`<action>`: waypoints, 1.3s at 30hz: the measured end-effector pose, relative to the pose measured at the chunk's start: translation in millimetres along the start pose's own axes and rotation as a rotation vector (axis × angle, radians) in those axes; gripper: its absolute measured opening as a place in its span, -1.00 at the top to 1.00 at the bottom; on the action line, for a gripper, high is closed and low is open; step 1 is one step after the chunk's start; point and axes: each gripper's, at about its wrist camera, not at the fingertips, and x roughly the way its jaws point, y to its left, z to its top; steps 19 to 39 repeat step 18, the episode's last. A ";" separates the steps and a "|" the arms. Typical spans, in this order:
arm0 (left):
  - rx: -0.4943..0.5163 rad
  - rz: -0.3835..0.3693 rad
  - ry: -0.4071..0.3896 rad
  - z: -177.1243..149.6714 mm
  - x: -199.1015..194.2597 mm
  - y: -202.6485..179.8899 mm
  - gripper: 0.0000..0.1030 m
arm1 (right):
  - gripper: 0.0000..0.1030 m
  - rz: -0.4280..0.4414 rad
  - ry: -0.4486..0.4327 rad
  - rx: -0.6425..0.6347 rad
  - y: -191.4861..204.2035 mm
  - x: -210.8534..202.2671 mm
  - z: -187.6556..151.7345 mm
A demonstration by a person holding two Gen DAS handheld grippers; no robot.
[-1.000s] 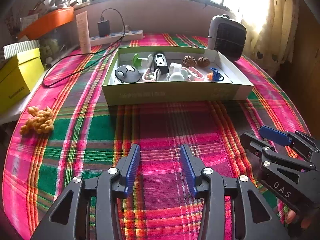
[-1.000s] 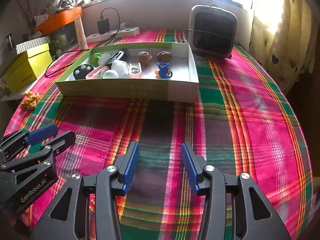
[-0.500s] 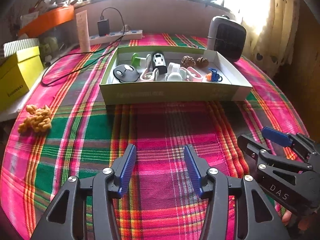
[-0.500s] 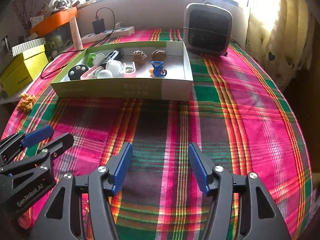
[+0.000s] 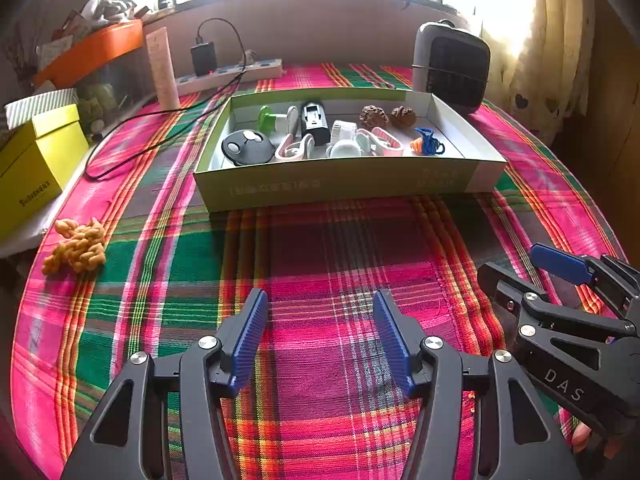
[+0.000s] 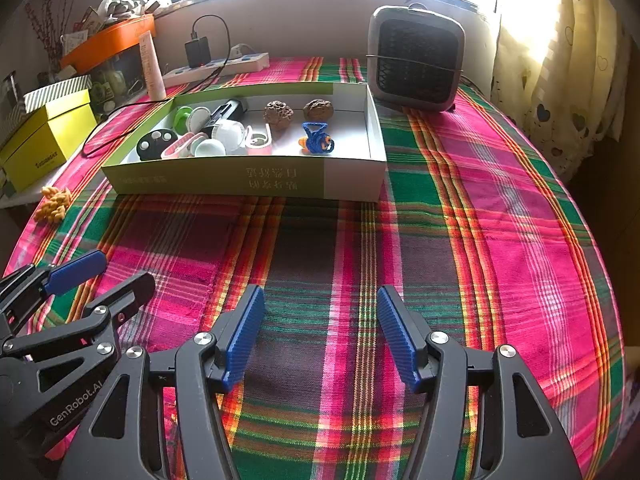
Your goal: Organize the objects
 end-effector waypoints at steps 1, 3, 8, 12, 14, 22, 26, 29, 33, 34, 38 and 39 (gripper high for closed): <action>0.000 0.001 0.000 0.0 0.0 0.0 -0.06 | -0.17 0.000 0.000 0.000 0.2 0.0 0.1; -0.002 0.000 0.000 -0.1 0.0 0.2 -0.06 | -0.17 0.000 0.000 0.000 0.3 -0.1 0.1; 0.000 0.000 0.000 0.0 0.0 0.0 -0.06 | -0.17 0.000 0.000 0.000 -0.1 -0.1 0.3; 0.000 0.000 0.000 0.0 -0.1 0.2 -0.06 | -0.18 0.000 0.000 0.000 0.2 -0.2 0.2; 0.000 0.000 0.000 0.0 -0.2 0.1 -0.06 | -0.18 0.001 0.000 0.000 0.1 -0.2 0.2; 0.000 0.000 0.000 0.0 -0.2 0.0 -0.06 | -0.18 0.000 0.000 0.000 0.0 -0.2 0.2; 0.000 0.000 0.000 0.0 -0.2 0.0 -0.06 | -0.18 0.000 0.000 0.000 0.0 -0.2 0.2; 0.000 0.000 0.000 0.0 -0.2 0.0 -0.06 | -0.18 0.000 0.000 0.000 0.0 -0.2 0.2; 0.000 0.000 0.000 0.0 -0.2 0.0 -0.06 | -0.18 0.000 0.000 0.000 0.0 -0.2 0.2; 0.000 0.000 0.000 0.0 -0.2 0.0 -0.06 | -0.18 0.000 0.000 0.000 0.0 -0.2 0.2; 0.000 0.000 0.000 0.0 -0.2 0.0 -0.06 | -0.18 0.000 0.000 0.000 0.0 -0.2 0.2; 0.000 0.000 0.000 0.0 -0.2 0.0 -0.06 | -0.18 0.000 0.000 0.000 0.0 -0.2 0.2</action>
